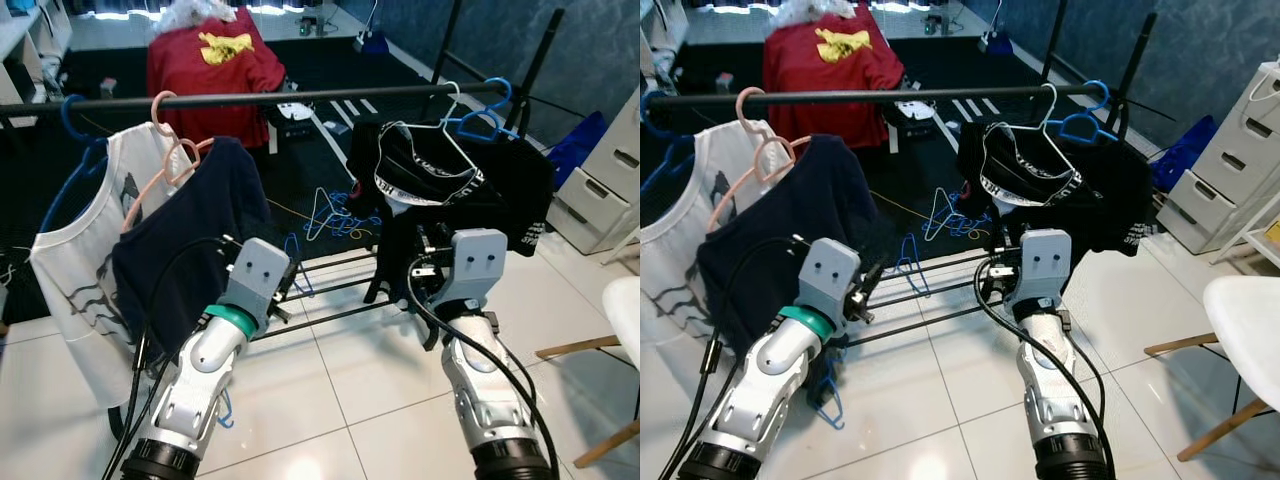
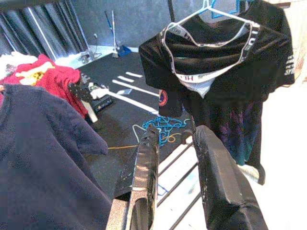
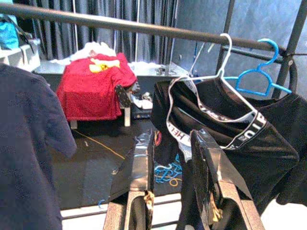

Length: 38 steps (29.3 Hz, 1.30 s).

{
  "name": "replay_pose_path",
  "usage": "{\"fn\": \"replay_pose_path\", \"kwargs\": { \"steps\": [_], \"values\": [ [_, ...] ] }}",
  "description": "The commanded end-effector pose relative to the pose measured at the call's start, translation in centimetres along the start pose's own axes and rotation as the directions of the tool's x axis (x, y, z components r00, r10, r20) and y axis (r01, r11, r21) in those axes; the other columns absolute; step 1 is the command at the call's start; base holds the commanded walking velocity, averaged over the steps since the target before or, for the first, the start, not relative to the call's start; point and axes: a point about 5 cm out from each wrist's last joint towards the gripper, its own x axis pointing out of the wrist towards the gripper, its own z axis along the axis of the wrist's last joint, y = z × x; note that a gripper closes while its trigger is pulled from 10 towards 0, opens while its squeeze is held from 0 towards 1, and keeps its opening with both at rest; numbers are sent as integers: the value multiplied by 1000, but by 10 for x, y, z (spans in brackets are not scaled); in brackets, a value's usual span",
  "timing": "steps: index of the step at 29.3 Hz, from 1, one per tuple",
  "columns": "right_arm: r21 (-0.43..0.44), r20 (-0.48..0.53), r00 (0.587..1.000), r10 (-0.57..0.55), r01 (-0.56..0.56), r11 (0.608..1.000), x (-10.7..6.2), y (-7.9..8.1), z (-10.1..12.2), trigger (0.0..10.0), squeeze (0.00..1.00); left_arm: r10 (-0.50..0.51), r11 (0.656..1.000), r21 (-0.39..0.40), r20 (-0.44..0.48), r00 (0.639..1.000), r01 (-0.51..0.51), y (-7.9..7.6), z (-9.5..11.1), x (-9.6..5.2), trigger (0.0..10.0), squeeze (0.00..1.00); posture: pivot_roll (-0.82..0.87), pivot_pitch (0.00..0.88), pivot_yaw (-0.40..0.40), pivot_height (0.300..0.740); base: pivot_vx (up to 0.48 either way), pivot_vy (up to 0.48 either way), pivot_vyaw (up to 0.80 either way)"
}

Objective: Hang hanger

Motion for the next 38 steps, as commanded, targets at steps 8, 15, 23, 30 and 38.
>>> {"fn": "replay_pose_path", "kwargs": {
  "steps": [8,15,23,30,38],
  "values": [
    [46,-49,998,32,-30,998,-7,7,-4,10000,0,-4,1000,-6,16,1000,4,0,1,6,10000,0,-152,35,39,740,0,0,0],
    [15,-53,997,53,-52,999,-8,6,-6,10000,0,63,995,-83,-4,998,-63,-2,2,10,10000,0,-141,47,28,740,0,0,0],
    [15,-54,997,58,-57,998,-7,9,-6,10000,0,57,994,-97,-10,998,-57,-5,2,9,10000,0,-142,52,25,740,0,0,0],
    [11,-66,996,64,-64,998,-10,8,-7,10000,0,52,995,-84,-9,999,-53,-7,1,11,10000,0,-150,56,30,740,0,0,0],
    [12,-66,996,67,-66,998,-9,9,-6,10000,0,56,995,-80,-7,998,-56,-7,0,12,10000,0,-154,55,30,740,0,0,0]
  ]
}}
